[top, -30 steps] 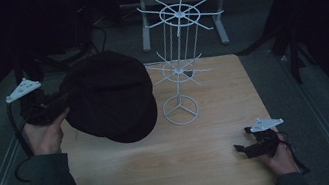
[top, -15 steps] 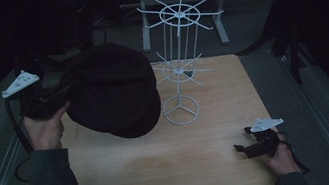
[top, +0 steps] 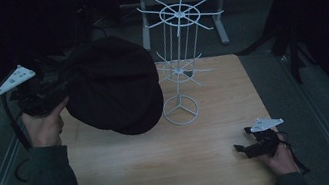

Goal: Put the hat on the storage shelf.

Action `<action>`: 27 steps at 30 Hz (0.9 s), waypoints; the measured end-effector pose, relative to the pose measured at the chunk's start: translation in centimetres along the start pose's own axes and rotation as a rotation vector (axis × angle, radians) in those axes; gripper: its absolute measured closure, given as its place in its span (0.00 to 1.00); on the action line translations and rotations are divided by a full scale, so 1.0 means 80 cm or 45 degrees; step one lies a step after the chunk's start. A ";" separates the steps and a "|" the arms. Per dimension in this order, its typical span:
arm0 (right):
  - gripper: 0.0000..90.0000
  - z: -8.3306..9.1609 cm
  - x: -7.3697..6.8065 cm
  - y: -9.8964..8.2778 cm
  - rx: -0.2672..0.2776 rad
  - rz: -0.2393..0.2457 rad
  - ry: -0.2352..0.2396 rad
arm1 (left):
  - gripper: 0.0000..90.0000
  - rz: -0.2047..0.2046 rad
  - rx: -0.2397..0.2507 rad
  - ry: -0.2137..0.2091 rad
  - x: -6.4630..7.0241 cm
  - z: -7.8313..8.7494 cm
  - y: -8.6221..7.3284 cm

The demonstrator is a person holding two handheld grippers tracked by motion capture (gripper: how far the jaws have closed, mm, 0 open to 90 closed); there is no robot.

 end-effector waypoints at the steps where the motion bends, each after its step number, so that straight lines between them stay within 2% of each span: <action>1: 0.15 0.000 0.000 0.000 0.000 0.000 0.000 | 0.85 0.002 0.003 -0.006 0.001 0.000 0.001; 27: 0.15 0.000 0.000 0.000 0.000 0.000 0.000 | 0.85 -0.004 0.049 -0.069 0.008 0.002 0.021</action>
Point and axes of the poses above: each handheld gripper's, and its own axes: z roughly backward along the jaws, y roughly out of its top, x roughly to its right, the point moved 5 cm from there along -z, roughly forward along the jaws, and after that the axes turned 3 degrees about y, right-handed, at the moved point
